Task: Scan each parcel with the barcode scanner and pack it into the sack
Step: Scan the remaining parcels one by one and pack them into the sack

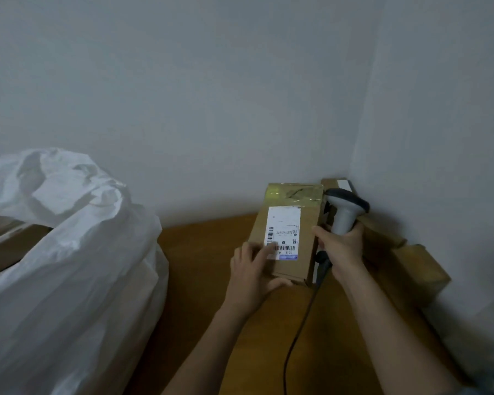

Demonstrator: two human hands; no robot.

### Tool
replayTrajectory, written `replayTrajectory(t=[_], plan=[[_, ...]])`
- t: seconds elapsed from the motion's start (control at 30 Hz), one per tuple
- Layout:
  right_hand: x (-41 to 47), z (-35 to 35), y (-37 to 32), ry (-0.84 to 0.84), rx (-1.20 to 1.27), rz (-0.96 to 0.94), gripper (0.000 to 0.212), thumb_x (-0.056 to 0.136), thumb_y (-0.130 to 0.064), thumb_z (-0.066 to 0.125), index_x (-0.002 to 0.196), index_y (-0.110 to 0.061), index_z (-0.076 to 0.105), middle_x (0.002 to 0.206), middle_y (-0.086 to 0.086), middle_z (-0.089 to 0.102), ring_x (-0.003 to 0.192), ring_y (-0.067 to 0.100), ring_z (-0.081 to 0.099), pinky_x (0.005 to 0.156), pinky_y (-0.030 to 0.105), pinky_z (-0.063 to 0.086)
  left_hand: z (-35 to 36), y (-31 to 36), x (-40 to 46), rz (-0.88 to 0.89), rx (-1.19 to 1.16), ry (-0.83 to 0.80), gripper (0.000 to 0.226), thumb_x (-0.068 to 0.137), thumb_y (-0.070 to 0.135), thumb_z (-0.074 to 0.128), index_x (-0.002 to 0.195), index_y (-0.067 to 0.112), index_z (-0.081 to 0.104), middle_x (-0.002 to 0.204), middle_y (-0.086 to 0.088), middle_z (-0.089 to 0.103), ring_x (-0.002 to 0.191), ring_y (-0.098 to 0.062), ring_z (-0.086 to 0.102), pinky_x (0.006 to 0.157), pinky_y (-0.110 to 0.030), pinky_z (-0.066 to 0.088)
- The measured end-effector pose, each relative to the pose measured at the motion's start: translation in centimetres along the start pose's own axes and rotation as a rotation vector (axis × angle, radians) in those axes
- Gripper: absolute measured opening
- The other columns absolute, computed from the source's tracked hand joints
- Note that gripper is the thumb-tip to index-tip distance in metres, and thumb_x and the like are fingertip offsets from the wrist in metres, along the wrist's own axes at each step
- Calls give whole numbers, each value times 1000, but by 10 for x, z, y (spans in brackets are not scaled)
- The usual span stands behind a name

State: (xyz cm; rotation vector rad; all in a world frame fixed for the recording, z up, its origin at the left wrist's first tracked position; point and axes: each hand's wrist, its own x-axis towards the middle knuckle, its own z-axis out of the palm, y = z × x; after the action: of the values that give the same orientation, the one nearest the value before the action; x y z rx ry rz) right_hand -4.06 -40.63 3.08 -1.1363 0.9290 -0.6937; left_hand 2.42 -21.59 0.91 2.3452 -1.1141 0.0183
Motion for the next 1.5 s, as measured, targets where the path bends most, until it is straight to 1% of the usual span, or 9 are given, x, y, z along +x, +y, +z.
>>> replayTrajectory(t=[0.17, 0.3, 0.53, 0.8, 1.07, 1.13, 1.27, 1.4, 1.5], plan=[[-5, -14, -24, -227, -114, -138, 75, 71, -10, 84, 128, -31, 41, 111, -2, 62, 96, 14, 65, 66, 32, 57, -19, 4, 20, -341, -513, 114, 75, 87, 44, 68, 149, 29, 30, 140, 3, 29, 124, -14, 37, 93, -31, 48], [-9, -17, -31, -338, -150, -154, 74, 68, -13, 86, 124, -31, 43, 109, -2, 62, 97, 14, 65, 69, 30, 58, -36, 7, 35, -670, -1136, -109, 63, 86, 35, 71, 139, 15, 43, 117, -9, 69, 94, -23, 72, 69, -32, 60], [-2, -26, -23, -154, 71, -48, 39, 84, -13, 75, 119, -11, 58, 110, 12, 66, 94, 21, 67, 57, 19, 54, -36, 3, 50, -914, -1421, 156, 46, 95, 18, 62, 134, -1, 46, 118, -18, 66, 104, -33, 65, 81, -48, 56], [-18, -5, 8, -76, 165, 112, 62, 74, -27, 84, 125, -14, 52, 106, 7, 69, 87, 18, 70, 58, 25, 58, -23, 14, 53, -994, -1819, 262, 48, 92, 0, 60, 138, 2, 44, 120, -22, 61, 108, -36, 60, 82, -47, 56], [-19, 3, 12, -110, 171, 103, 61, 71, -12, 85, 123, -14, 52, 105, 10, 69, 90, 25, 71, 66, 32, 59, -22, 8, 40, -1090, -1695, 188, 48, 86, 2, 69, 129, -1, 50, 111, -21, 64, 92, -31, 64, 51, -35, 57], [-16, 1, 7, -104, 126, 72, 62, 70, -11, 85, 121, -16, 51, 105, 10, 68, 90, 25, 71, 73, 37, 61, -22, -5, 39, -1202, -1386, 197, 69, 80, 10, 78, 138, 0, 42, 119, -19, 60, 90, -27, 62, 59, -35, 56], [-13, -2, -10, -98, 41, -8, 67, 68, -11, 87, 123, -15, 49, 106, 8, 66, 91, 23, 69, 75, 40, 60, -19, -38, 28, -1160, -873, 138, 120, 70, 19, 88, 155, 14, 4, 153, -21, 32, 134, -39, 41, 105, -49, 42], [-17, -2, -21, -142, -12, -63, 59, 68, -16, 87, 117, -12, 53, 104, 15, 67, 90, 30, 70, 78, 50, 60, -19, -46, 22, -914, -864, -13, 111, 71, 8, 85, 156, 23, 15, 160, -13, 23, 142, -36, 30, 111, -49, 33], [-23, 0, -24, -186, -78, -112, 52, 70, -17, 86, 112, -15, 54, 104, 16, 65, 91, 32, 69, 78, 50, 59, -20, -42, 16, -817, -1019, -211, 97, 74, 0, 78, 153, 23, 27, 144, 0, 49, 131, -27, 47, 109, -44, 33]])
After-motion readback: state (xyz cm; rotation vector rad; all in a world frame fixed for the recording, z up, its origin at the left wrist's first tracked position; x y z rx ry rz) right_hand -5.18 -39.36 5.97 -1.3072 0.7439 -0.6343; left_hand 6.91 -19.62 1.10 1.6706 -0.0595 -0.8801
